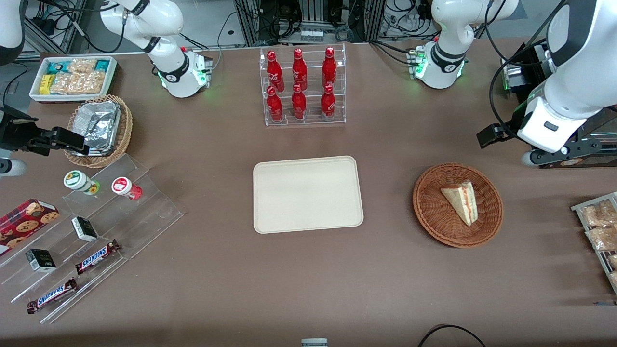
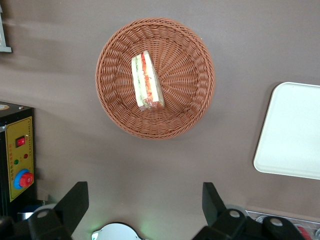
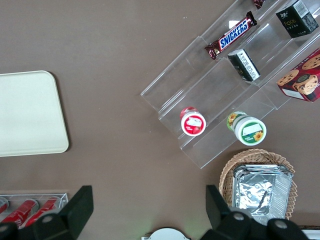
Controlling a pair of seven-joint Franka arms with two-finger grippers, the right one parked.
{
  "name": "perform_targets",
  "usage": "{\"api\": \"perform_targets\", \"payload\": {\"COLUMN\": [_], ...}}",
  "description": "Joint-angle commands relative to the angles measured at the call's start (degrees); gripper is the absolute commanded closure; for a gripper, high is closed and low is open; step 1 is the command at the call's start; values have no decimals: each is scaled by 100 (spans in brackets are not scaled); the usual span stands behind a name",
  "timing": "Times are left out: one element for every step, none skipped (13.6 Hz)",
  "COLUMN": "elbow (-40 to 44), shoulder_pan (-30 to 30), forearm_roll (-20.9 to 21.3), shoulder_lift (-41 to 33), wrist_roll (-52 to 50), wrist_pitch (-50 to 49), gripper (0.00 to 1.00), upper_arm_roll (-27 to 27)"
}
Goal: Place sandwich from basket to tray
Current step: 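Move the left gripper over the sandwich in the wicker basket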
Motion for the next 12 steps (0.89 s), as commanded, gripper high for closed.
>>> {"api": "perform_targets", "payload": {"elbow": [-9,-1,-18,-27,-44,-44,-44,-53,-62,-71,-97,-175], "shoulder_pan": [59,51,51,42,33,33,42,59,59,59,59,59], "forearm_roll": [-48,-39,-48,-48,-48,-39,-31,-22,-4,22,40,49], "shoulder_lift": [-99,-91,-56,5,32,137,199,269,374,479,576,647], "wrist_roll": [142,151,151,151,168,282,544,755,810,810,810,810], "wrist_pitch": [-60,-52,-25,-8,27,62,80,176,281,378,475,632], "gripper": [0,0,0,0,0,0,0,0,0,0,0,0], "upper_arm_roll": [-22,-31,-31,-31,-39,-40,-31,-31,-22,-22,-22,-22]}}
